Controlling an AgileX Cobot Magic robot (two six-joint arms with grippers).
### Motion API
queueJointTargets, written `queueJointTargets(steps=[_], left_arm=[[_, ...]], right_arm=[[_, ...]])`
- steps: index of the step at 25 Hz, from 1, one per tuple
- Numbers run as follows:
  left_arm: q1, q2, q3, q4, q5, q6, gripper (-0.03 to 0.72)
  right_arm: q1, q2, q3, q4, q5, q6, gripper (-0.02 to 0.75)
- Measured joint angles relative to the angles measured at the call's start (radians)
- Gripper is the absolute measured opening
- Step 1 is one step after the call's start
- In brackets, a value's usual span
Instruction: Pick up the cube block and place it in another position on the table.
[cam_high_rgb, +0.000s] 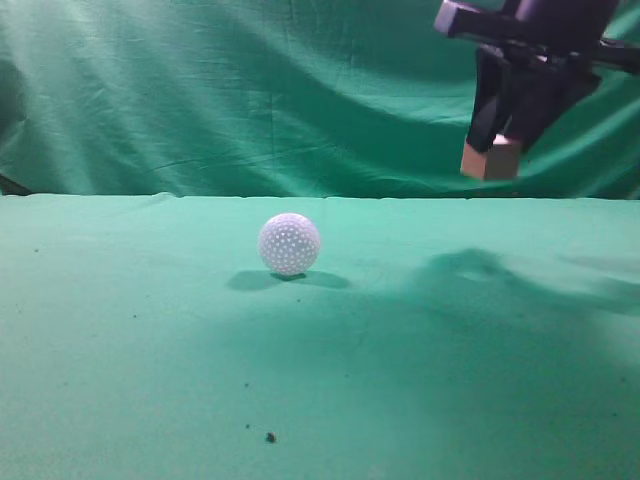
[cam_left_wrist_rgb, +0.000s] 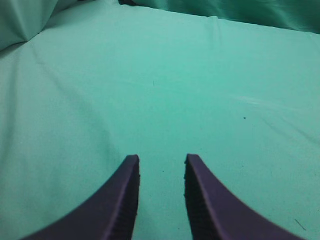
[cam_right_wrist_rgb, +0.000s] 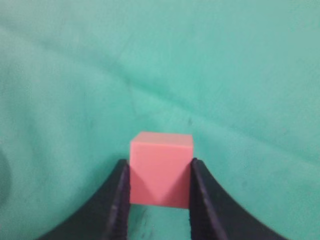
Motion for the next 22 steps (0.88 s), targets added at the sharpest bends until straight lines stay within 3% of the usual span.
queueJointTargets(steps=[4,8,17,22], left_arm=[[0.0,0.0,0.0,0.0,0.0,0.0,0.262],[0.0,0.0,0.0,0.0,0.0,0.0,0.262],[0.0,0.0,0.0,0.0,0.0,0.0,0.262],[0.0,0.0,0.0,0.0,0.0,0.0,0.262]], right_arm=[[-0.068,0.094,-0.121,-0.013,0.021,0.002,0.21],[-0.07,0.198,-0.212,-0.027,0.063,0.002,0.21],[-0.07,0.285,-0.234,-0.029,0.089,0.002,0.21],[-0.07,0.285,-0.247,-0.029,0.165,0.004,0.445]])
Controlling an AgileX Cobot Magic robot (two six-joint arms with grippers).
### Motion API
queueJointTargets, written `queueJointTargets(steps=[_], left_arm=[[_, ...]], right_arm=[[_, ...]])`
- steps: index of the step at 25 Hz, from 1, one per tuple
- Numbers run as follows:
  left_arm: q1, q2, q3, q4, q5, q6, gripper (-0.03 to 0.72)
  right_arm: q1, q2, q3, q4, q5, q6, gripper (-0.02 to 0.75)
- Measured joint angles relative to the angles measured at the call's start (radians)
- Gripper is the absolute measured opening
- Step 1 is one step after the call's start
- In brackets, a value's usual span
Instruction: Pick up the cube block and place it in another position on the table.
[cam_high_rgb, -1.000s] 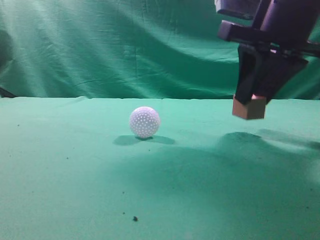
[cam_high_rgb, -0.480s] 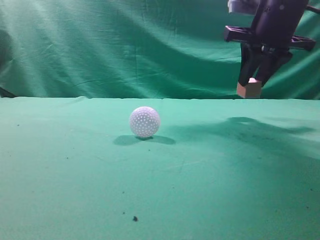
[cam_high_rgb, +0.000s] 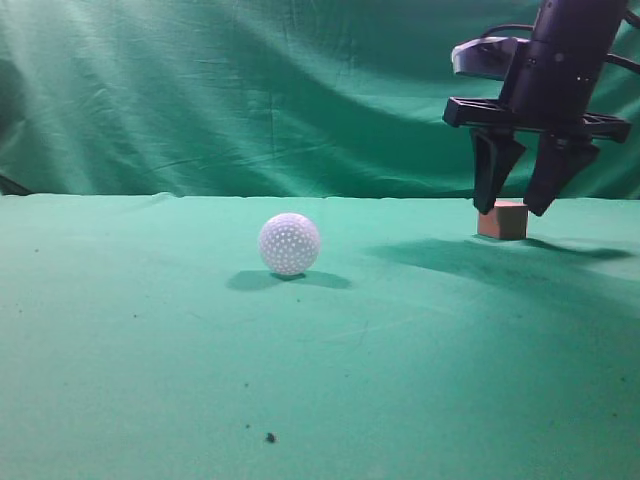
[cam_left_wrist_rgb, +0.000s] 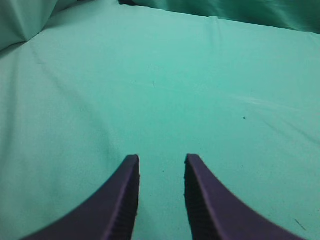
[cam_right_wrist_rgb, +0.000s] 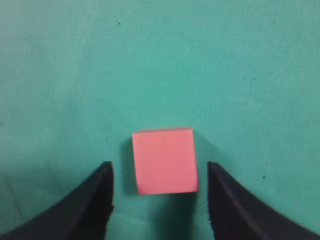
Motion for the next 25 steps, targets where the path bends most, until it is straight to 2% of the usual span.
queueJointTargets(steps=[3,4,7,10,19,25], left_arm=[[0.0,0.0,0.0,0.0,0.0,0.0,0.262],[0.0,0.0,0.0,0.0,0.0,0.0,0.262],[0.0,0.0,0.0,0.0,0.0,0.0,0.262],[0.0,0.0,0.0,0.0,0.0,0.0,0.262],[0.0,0.0,0.0,0.0,0.0,0.0,0.262],[0.0,0.0,0.0,0.0,0.0,0.0,0.262]], right_arm=[[0.0,0.0,-0.055,0.0,0.119,0.023,0.445],[0.0,-0.008,-0.075,0.0,0.165,0.024,0.383],[0.0,-0.076,-0.101,0.0,0.271,0.027,0.127],[0.0,-0.193,-0.103,-0.002,0.336,0.027,0.0],[0.0,-0.553,-0.064,0.0,0.463,0.054,0.0],[0.0,-0.887,0.226,0.0,0.367,0.095,0.0]])
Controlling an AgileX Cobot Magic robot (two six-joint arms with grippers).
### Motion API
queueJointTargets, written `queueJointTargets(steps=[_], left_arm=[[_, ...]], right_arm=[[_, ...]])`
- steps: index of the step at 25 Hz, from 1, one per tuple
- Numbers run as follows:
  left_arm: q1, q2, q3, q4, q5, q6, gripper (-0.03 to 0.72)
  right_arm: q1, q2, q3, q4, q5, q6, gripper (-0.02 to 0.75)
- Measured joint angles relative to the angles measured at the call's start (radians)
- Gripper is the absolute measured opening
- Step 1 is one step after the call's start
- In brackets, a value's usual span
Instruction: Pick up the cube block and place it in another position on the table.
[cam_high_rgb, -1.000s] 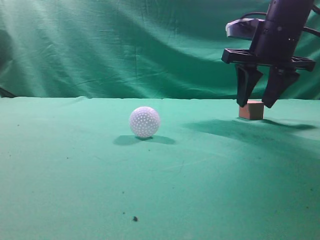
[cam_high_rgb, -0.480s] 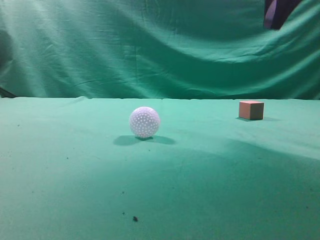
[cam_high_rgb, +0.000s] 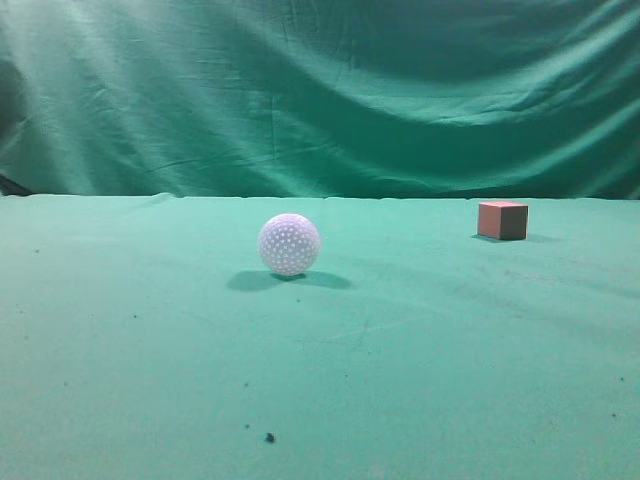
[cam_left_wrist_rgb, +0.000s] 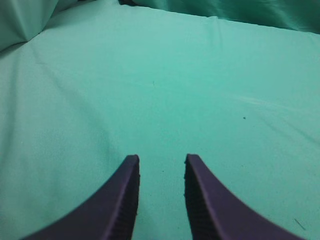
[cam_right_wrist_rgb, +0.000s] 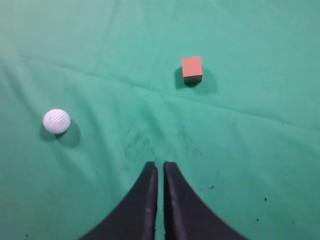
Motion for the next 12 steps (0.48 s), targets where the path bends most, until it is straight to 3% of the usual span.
queueJointTargets(steps=[7,12], left_arm=[[0.0,0.0,0.0,0.0,0.0,0.0,0.262],[0.0,0.0,0.0,0.0,0.0,0.0,0.262]], right_arm=[[0.0,-0.399,0.353,0.027,-0.17,0.013,0.0],[0.0,-0.597,0.442,0.042,-0.142,0.017,0.0]])
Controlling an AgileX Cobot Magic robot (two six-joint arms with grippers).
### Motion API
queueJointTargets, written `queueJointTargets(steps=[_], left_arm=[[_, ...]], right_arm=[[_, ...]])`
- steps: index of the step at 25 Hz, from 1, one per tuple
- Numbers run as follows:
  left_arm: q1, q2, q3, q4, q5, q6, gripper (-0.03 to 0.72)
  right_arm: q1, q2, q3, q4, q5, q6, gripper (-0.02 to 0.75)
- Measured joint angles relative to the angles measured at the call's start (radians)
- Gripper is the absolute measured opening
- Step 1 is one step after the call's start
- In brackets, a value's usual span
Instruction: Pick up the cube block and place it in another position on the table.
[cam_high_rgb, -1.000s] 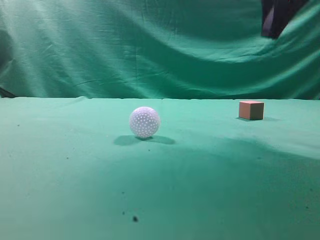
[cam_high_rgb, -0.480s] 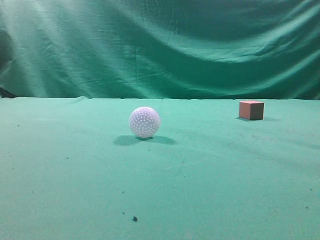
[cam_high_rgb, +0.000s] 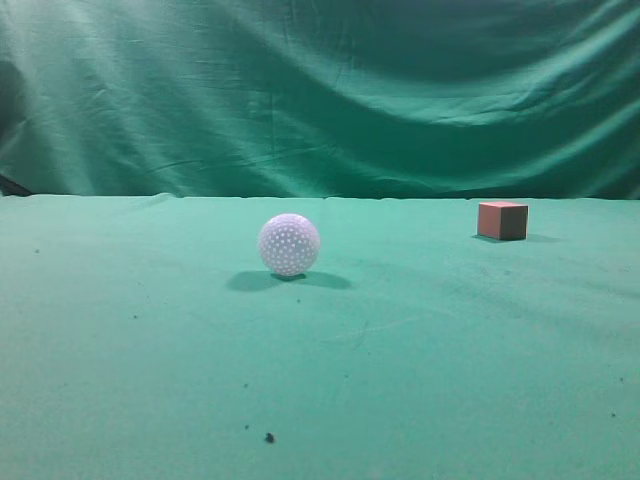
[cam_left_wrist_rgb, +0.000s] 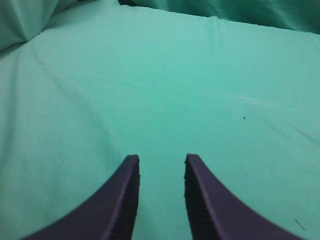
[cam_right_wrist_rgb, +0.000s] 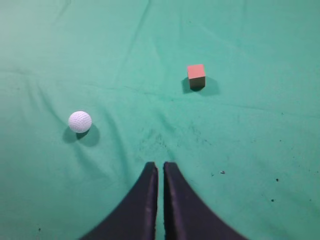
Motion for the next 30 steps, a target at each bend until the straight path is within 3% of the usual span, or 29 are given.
queueJointTargets(steps=[7,12,19,23,30], left_arm=[[0.0,0.0,0.0,0.0,0.0,0.0,0.262],[0.0,0.0,0.0,0.0,0.0,0.0,0.262],[0.0,0.0,0.0,0.0,0.0,0.0,0.262],[0.0,0.0,0.0,0.0,0.0,0.0,0.262],[0.0,0.0,0.0,0.0,0.0,0.0,0.262]], right_arm=[[0.0,-0.078,0.02,-0.132,0.087,-0.003,0.0],[-0.045,-0.147,0.17,-0.226,-0.074,-0.004,0.0],[-0.172,-0.403,0.491,-0.181,-0.419,-0.004,0.0],[-0.205,-0.536,0.633,-0.146,-0.495,-0.004,0.0],[-0.213,-0.548,0.798,-0.085,-0.597,-0.004,0.0]])
